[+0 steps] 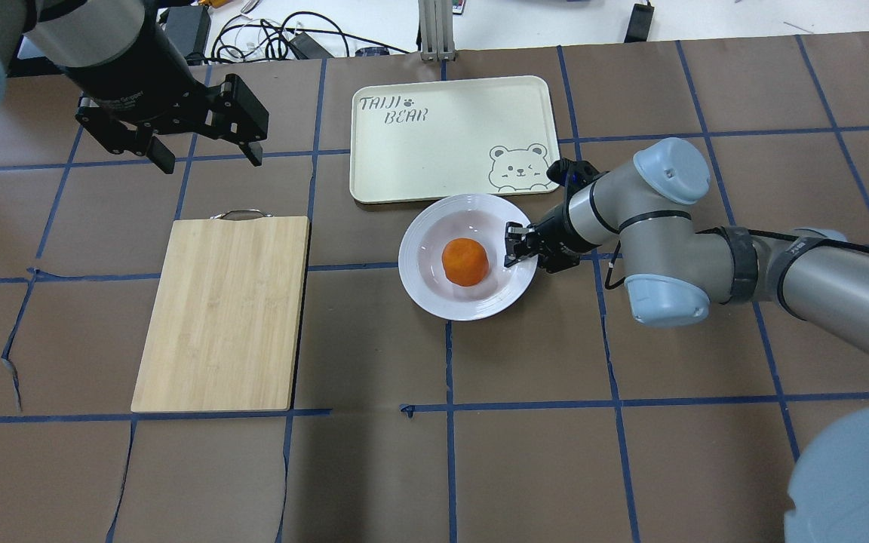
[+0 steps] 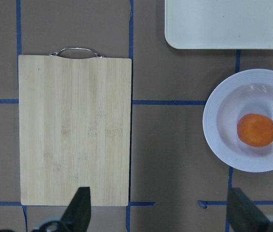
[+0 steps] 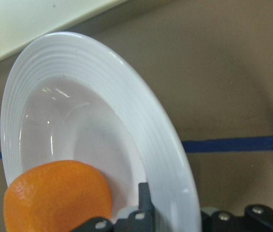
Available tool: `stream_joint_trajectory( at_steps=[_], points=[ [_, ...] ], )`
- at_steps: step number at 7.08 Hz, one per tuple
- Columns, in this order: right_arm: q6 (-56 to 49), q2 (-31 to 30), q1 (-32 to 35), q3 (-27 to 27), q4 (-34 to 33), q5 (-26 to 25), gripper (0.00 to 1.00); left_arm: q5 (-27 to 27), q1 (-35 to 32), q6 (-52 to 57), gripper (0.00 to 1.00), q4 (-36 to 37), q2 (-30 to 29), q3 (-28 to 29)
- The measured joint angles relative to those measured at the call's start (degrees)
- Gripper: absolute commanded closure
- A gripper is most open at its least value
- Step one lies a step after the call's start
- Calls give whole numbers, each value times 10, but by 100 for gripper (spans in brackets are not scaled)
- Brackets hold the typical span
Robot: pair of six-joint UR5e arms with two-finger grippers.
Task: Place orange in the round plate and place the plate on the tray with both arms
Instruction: 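Slide the plate with the right gripper farther from the robot onto the bear tray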
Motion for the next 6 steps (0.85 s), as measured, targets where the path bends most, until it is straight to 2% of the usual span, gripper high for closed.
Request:
stream_joint_trajectory(
  at_steps=[2,3,6],
  points=[
    [34,16,-2,-62,15,0,100,0,0,0,0,0,0,0],
    [44,46,-3,-113,25,1,100,0,0,0,0,0,0,0],
    [87,182,-3,-299,41,4,100,0,0,0,0,0,0,0]
  ],
)
